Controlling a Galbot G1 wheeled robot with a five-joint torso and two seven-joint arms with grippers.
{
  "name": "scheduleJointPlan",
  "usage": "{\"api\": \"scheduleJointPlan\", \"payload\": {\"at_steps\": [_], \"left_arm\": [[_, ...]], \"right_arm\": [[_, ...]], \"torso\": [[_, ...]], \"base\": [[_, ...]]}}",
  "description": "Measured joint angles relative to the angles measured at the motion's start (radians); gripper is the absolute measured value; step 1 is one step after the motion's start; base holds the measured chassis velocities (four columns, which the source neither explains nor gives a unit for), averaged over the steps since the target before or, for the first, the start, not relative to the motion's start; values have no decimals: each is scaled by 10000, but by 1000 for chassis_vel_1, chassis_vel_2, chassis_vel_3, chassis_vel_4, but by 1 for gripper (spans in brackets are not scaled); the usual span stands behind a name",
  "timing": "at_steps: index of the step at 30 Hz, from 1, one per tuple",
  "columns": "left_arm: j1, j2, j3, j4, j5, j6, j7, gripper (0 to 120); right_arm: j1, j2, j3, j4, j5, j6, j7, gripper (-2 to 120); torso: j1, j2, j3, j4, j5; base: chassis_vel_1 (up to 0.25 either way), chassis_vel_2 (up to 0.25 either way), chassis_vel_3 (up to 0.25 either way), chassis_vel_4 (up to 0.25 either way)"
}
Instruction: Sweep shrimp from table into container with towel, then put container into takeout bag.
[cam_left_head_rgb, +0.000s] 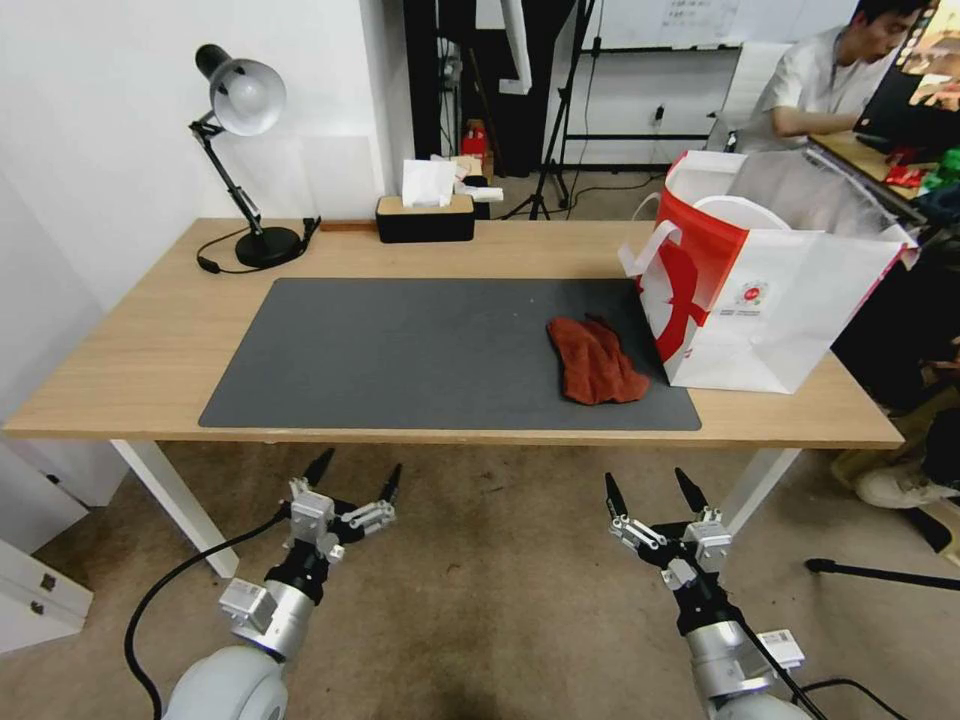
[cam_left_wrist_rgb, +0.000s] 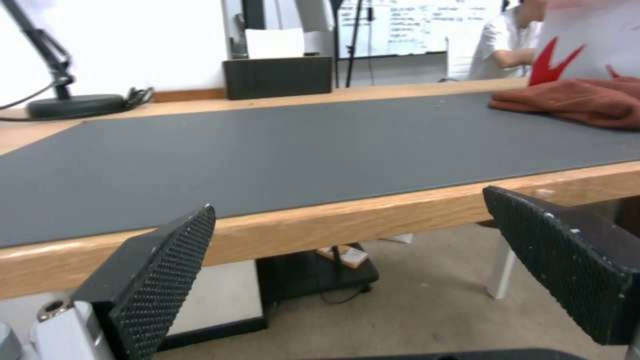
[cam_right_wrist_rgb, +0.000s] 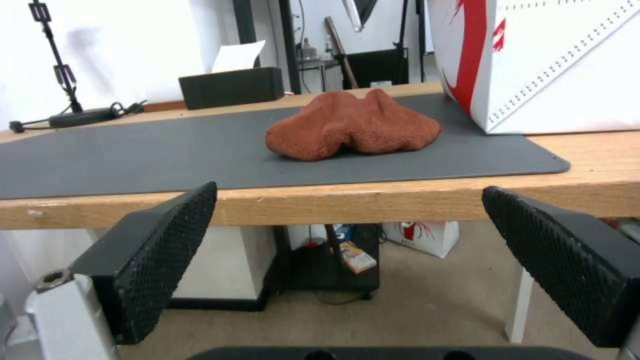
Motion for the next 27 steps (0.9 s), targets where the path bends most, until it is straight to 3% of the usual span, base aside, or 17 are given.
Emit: {"api": "scheduleJointPlan", "payload": {"at_steps": [4,6,11,27], "left_arm": [[94,-35,-71,-4,2,-69,-180,100],[299,-145,-208,66,79,-351,-633,100],[570,-262,-272,276,249,-845,-868,100],[622,-299,-279,304,282,-896,-901,100]], "right_arm": [[-7,9,-6,1,2,-9,14,100],[-23,57,-13,-12,22,-84,46,100],[14,81,-12,14,5,-93,138,100],[21,82,-10,20,-16,-116,163,100]], "torso": [[0,0,0,0,0],[0,0,0,0,1],[0,0,0,1,1],[0,0,0,0,1]], "base": [[0,0,0,0],[0,0,0,0],[0,0,0,0],[0,0,0,0]]}}
